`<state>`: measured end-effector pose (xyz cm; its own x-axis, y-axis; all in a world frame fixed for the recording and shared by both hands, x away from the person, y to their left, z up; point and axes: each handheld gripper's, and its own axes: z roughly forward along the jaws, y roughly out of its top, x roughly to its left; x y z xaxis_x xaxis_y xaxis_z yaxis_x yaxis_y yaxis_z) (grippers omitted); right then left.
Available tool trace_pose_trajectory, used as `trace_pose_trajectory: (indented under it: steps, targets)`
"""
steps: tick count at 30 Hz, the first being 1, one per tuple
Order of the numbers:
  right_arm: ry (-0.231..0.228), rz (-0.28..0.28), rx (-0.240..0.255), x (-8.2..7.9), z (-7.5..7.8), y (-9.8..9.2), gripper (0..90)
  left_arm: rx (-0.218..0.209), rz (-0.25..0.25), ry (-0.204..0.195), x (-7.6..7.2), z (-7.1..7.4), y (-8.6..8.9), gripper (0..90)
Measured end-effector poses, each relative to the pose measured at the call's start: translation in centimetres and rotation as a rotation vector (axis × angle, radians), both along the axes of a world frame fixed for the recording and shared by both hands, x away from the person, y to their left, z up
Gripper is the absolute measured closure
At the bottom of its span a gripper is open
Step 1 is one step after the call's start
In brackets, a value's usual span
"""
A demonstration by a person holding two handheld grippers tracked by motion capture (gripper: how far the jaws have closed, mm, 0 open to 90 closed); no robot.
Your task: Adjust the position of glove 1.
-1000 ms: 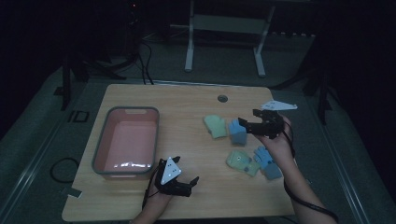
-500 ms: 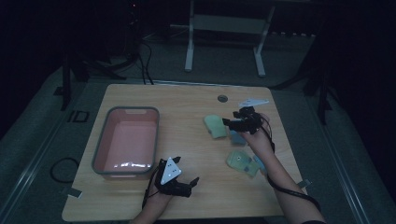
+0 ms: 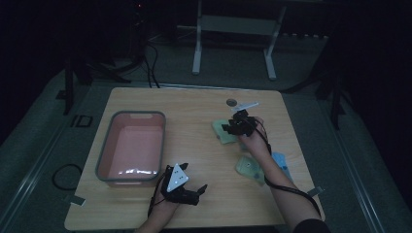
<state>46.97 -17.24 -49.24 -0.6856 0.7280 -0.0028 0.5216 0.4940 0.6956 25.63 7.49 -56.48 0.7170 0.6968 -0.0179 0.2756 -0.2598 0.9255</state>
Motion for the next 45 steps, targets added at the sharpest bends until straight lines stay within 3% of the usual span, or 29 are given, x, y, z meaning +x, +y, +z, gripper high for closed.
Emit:
trace_pose_trajectory:
  steps: [5, 7, 10, 14, 16, 21, 24, 28, 30, 33, 35, 38, 45]
  targets:
    - [0.000, -0.005, -0.014, 0.9, -1.2, 0.4, 56.5, 0.001, -0.002, 0.000, 0.0, 0.0, 0.0, 0.9]
    - [0.005, 0.019, -0.019, 1.5, -2.1, 0.6, 56.8, -0.002, -0.001, 0.001, 0.0, 0.0, 0.0, 0.9]
    - [-0.005, 0.020, -0.061, 2.2, -2.8, 0.8, 57.8, -0.003, -0.001, 0.004, 0.0, 0.0, 0.0, 0.9]
    - [-0.004, 0.051, -0.068, 2.9, -3.9, 0.8, 58.6, -0.004, 0.000, 0.005, 0.0, 0.0, 0.0, 0.9]
    - [0.001, 0.062, -0.107, 3.0, -4.8, 1.0, 59.8, -0.004, 0.000, 0.004, 0.0, 0.0, 0.0, 0.9]
    - [0.014, 0.049, -0.039, 2.9, -5.3, 0.6, 69.4, 0.002, 0.000, 0.001, 0.0, 0.0, 0.0, 0.9]
    - [0.017, 0.041, -0.023, 2.8, -5.4, 0.6, 79.6, 0.001, 0.000, 0.002, 0.0, 0.0, 0.0, 0.9]
    - [0.034, 0.003, 0.013, 2.5, -5.2, 0.8, 85.4, -0.005, 0.003, 0.006, 0.1, 0.0, 0.1, 0.9]
    - [0.040, -0.019, 0.016, 1.9, -4.7, 1.1, 85.8, -0.006, 0.004, 0.007, 0.1, 0.0, 0.1, 0.9]
    - [0.014, -0.052, 0.023, 0.5, -3.6, 1.5, 85.9, 0.001, 0.004, 0.004, 0.1, 0.0, 0.0, 0.9]
    - [0.013, -0.083, 0.057, -0.5, -2.6, 1.6, 85.9, 0.003, 0.006, 0.002, 0.1, 0.0, 0.0, 0.9]
    - [0.002, -0.106, 0.087, -2.3, -1.2, 1.9, 85.9, 0.009, 0.009, -0.002, 0.0, 0.0, 0.0, 0.9]
    - [-0.039, -0.180, 0.097, -6.9, 1.4, 2.6, 85.8, 0.014, 0.005, -0.007, -0.1, 0.0, -0.1, 0.9]
